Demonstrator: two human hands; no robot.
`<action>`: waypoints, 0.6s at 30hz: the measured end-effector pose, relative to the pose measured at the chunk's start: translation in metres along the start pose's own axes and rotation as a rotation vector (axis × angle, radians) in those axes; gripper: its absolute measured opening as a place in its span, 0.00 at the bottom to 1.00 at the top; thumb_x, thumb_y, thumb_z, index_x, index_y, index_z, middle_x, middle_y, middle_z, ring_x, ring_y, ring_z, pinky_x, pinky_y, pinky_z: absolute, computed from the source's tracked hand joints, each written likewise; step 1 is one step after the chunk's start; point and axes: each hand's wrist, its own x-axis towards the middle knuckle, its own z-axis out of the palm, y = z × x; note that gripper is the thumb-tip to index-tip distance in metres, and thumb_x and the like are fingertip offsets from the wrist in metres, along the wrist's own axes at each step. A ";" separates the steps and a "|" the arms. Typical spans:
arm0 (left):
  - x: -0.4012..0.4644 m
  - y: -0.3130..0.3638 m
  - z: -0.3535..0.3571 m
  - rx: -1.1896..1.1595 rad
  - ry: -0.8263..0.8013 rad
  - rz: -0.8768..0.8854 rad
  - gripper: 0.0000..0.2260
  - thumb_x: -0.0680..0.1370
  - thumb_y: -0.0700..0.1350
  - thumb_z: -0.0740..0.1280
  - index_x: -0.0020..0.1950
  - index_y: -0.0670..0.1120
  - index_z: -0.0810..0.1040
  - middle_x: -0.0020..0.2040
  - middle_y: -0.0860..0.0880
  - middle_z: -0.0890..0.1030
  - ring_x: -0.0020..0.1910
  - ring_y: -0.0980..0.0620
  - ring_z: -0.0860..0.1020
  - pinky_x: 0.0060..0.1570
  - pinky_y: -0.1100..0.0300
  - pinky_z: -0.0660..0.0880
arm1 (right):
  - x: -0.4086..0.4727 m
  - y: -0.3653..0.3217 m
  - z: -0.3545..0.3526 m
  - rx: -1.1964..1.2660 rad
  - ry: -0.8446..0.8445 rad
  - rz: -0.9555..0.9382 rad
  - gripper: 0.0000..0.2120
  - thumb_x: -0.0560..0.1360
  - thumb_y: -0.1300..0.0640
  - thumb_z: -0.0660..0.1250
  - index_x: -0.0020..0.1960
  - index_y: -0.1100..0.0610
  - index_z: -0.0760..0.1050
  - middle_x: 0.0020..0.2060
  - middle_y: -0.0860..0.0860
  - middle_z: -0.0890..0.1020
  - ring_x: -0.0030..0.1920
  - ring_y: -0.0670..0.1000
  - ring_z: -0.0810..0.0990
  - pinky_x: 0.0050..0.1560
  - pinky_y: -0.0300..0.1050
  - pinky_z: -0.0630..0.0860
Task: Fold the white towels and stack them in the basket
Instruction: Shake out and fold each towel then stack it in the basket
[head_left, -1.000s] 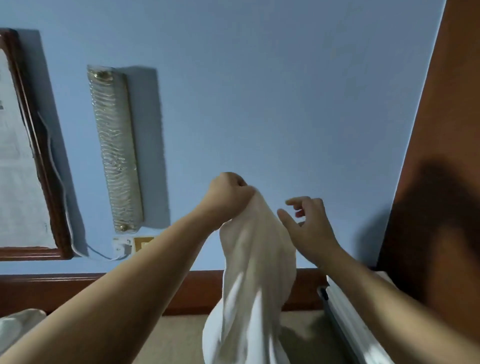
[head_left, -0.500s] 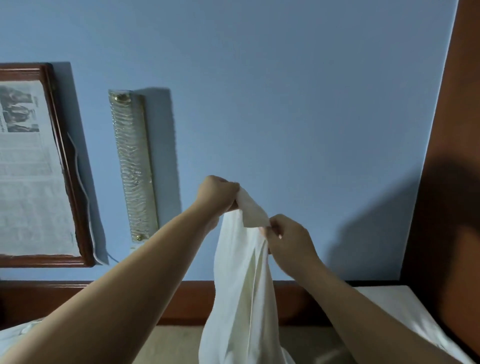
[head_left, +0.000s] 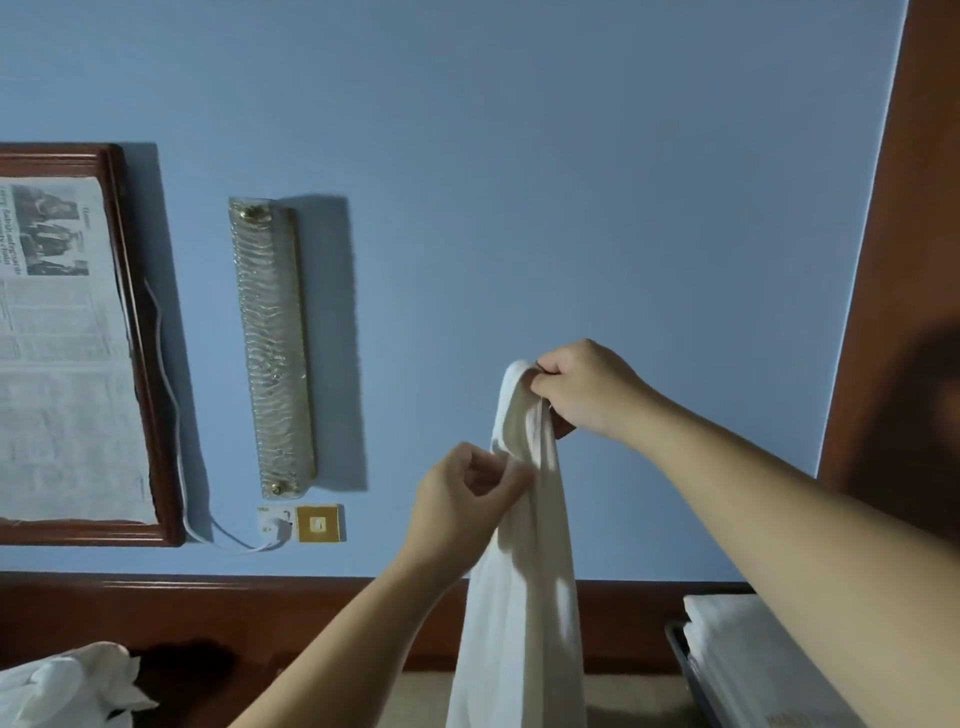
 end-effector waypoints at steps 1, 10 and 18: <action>-0.002 -0.003 0.001 0.041 0.016 0.029 0.13 0.76 0.56 0.77 0.48 0.48 0.81 0.42 0.54 0.87 0.43 0.56 0.86 0.47 0.54 0.83 | 0.000 0.000 -0.003 0.043 0.015 0.026 0.14 0.80 0.59 0.62 0.45 0.71 0.73 0.41 0.65 0.85 0.34 0.56 0.88 0.47 0.56 0.86; 0.011 0.006 -0.001 0.221 0.196 0.078 0.10 0.84 0.53 0.67 0.46 0.49 0.79 0.37 0.54 0.82 0.37 0.56 0.80 0.34 0.63 0.72 | 0.000 0.032 -0.013 -0.054 0.064 0.155 0.09 0.75 0.61 0.60 0.37 0.62 0.70 0.31 0.56 0.78 0.31 0.59 0.82 0.39 0.46 0.80; 0.060 0.052 -0.040 0.344 -0.079 0.113 0.11 0.83 0.57 0.65 0.49 0.51 0.76 0.39 0.53 0.80 0.39 0.50 0.77 0.35 0.57 0.71 | -0.009 0.058 -0.016 -0.474 0.098 0.057 0.10 0.77 0.58 0.59 0.39 0.56 0.74 0.36 0.53 0.79 0.39 0.58 0.79 0.35 0.44 0.72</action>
